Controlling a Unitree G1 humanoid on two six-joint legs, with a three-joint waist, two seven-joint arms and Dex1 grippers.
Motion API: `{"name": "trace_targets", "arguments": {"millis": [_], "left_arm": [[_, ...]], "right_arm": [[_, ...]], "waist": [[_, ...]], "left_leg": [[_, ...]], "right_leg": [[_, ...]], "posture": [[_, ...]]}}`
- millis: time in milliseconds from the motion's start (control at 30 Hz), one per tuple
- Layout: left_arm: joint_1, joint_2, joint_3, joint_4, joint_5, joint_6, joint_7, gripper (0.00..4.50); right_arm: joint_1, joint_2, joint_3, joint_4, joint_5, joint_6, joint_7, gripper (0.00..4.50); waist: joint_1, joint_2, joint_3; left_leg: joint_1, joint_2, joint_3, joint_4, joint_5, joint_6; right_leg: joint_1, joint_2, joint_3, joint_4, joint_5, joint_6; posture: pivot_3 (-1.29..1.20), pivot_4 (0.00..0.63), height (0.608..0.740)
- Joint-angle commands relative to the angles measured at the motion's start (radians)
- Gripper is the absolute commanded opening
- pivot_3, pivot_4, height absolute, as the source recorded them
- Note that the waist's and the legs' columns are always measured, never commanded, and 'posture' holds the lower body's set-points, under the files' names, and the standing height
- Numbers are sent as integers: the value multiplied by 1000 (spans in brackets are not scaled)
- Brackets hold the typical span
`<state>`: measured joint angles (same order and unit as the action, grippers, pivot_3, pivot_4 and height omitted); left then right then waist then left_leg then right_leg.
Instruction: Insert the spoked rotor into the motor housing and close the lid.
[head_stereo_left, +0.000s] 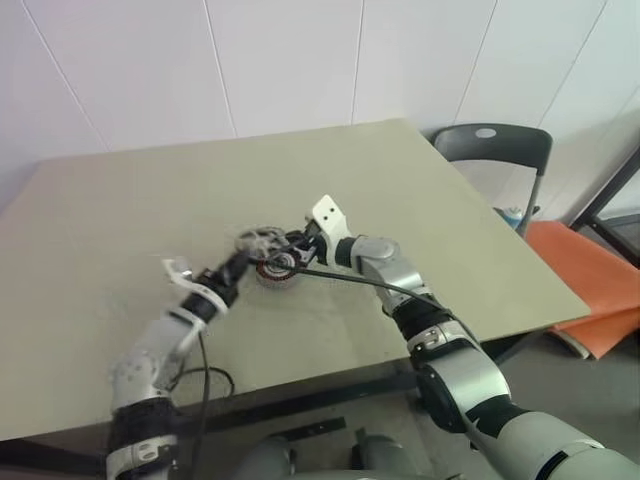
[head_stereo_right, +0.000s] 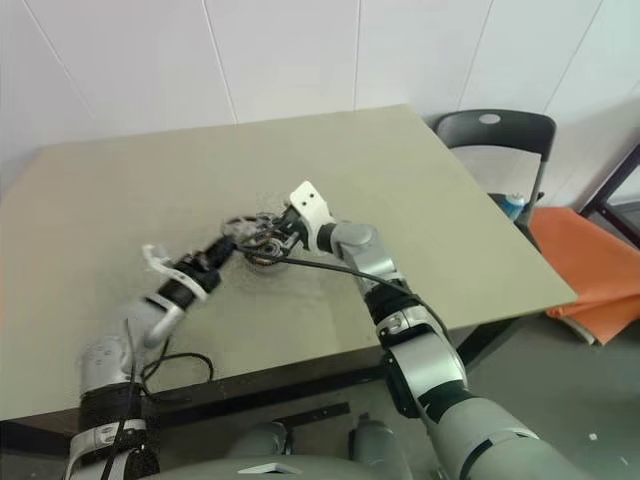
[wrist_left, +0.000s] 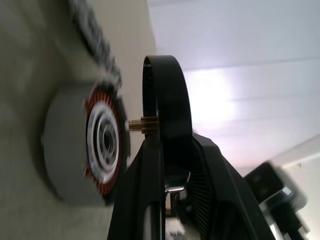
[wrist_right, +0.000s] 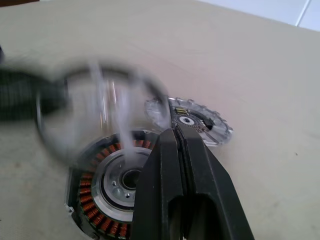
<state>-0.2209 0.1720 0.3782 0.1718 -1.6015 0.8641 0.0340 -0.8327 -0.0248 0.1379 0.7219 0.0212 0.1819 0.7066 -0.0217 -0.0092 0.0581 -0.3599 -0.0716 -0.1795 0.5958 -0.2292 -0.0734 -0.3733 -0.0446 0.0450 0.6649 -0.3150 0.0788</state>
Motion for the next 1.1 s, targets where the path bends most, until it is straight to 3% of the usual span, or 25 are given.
{"name": "trace_targets", "arguments": {"millis": [33,467,600,867,1100], "left_arm": [[-51,14,-7,82,34,43,-49,419],[-133,48,63,202,114,84,-150,419],[-124,38,71,190,123,94,-149,419],[-121,20,86,186,142,101,-143,419],[-117,13,94,177,143,112,-148,419]], "right_arm": [[-7,-10,-22,-85,52,40,38,0],[126,-112,30,-355,118,193,200,0],[156,-179,100,-411,88,219,271,0],[165,-304,267,-421,-48,196,323,0],[159,-309,270,-414,-53,207,316,0]], "waist": [[1,0,0],[4,0,0],[4,0,0],[3,0,0],[4,-1,0]], "left_leg": [[0,0,0,0,0,0],[0,0,-1,0,0,0],[0,0,-1,0,0,0],[0,0,0,0,0,0],[0,1,0,0,0,0]], "right_leg": [[0,0,0,0,0,0],[0,-1,0,0,0,0],[0,-2,0,0,0,0],[0,-2,0,0,0,1],[0,-2,0,0,0,1]], "posture": [[0,0,740],[0,0,740],[0,0,740],[0,0,740],[0,0,740]]}}
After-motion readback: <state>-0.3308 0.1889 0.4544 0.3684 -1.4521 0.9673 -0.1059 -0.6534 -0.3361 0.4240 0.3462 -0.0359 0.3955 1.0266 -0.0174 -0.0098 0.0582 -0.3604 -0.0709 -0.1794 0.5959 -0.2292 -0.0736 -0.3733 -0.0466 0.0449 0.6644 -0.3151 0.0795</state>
